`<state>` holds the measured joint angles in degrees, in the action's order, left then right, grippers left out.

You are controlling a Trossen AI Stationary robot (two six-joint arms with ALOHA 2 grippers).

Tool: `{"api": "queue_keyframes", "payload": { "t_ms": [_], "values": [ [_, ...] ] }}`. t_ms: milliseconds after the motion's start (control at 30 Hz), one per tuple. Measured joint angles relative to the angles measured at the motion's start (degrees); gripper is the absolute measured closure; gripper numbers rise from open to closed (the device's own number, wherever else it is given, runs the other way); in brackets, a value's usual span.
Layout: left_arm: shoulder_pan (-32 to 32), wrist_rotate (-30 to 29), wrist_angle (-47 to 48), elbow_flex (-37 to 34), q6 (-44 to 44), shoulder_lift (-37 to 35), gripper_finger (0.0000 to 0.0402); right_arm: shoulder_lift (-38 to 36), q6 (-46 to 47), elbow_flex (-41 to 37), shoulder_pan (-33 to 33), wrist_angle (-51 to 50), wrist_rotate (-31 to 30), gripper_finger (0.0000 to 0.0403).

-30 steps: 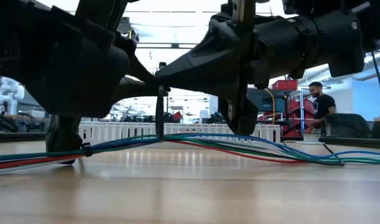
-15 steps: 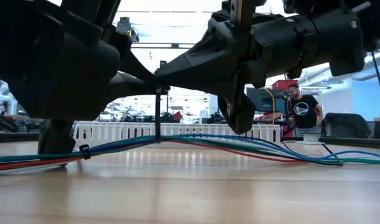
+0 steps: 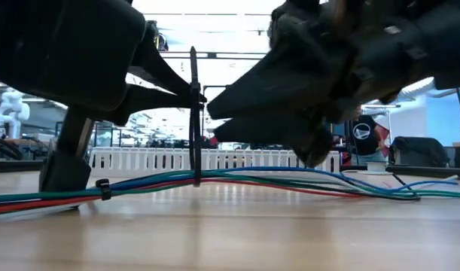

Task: Ziptie cables
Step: Wrap the black zip tie around the colored cable wires

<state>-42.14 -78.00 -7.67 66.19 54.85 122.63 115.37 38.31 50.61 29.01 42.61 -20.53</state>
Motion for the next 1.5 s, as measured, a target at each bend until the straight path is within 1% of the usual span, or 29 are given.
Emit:
{"api": "queue_keyframes", "payload": {
  "t_ms": [100,167,233,333,467,667,867,1033,1200,1300,1367,1500],
  "values": [
    [0.0,1.0,-0.1,0.0,-1.9,0.0,0.0401,-0.7,-5.7,0.0,1.9,0.5,-4.2,0.0232],
    [0.1,1.4,-0.5,0.0,-2.1,-0.1,0.0401,-1.9,-10.3,0.1,2.9,1.0,-8.0,0.0218],
    [0.1,1.6,-1.1,0.0,-2.2,-0.1,0.0401,-2.8,-14.6,0.1,3.4,1.2,-11.2,0.0213],
    [0.1,1.7,-1.2,0.0,-2.1,-0.1,0.0401,-3.8,-18.0,0.1,2.9,1.3,-11.2,0.0216],
    [0.1,1.7,-1.3,0.0,-2.1,-0.1,0.0401,-3.8,-17.8,0.1,1.0,2.0,-6.4,0.0234],
    [0.1,2.0,-2.1,0.0,-2.1,-0.1,0.0401,-3.8,-17.5,1.8,-0.3,0.1,-1.8,0.0264],
    [0.2,2.7,-2.4,0.0,-2.1,-0.1,0.0401,-3.8,-17.9,4.6,-0.6,-4.8,-0.3,0.0283],
    [0.2,2.7,-2.4,0.0,-2.1,-0.1,0.0401,-3.7,-16.3,5.0,-0.7,-7.9,-0.1,0.0306],
    [0.2,2.7,-2.4,0.0,-2.2,-0.1,0.0401,-3.7,-15.5,5.0,-0.7,-8.8,-0.1,0.0343],
    [0.2,2.7,-2.4,0.0,-2.2,-0.1,0.0401,-3.7,-15.8,5.0,-1.0,-8.5,0.0,0.0373],
    [0.2,2.7,-2.5,0.0,-2.3,-0.1,0.0401,-3.7,-15.9,5.0,-1.3,-8.4,1.3,0.0393],
    [0.3,3.2,-3.1,-0.1,-9.2,-0.1,0.0401,-3.7,-15.9,5.0,-1.5,-8.5,1.2,0.0402]
  ]
}}
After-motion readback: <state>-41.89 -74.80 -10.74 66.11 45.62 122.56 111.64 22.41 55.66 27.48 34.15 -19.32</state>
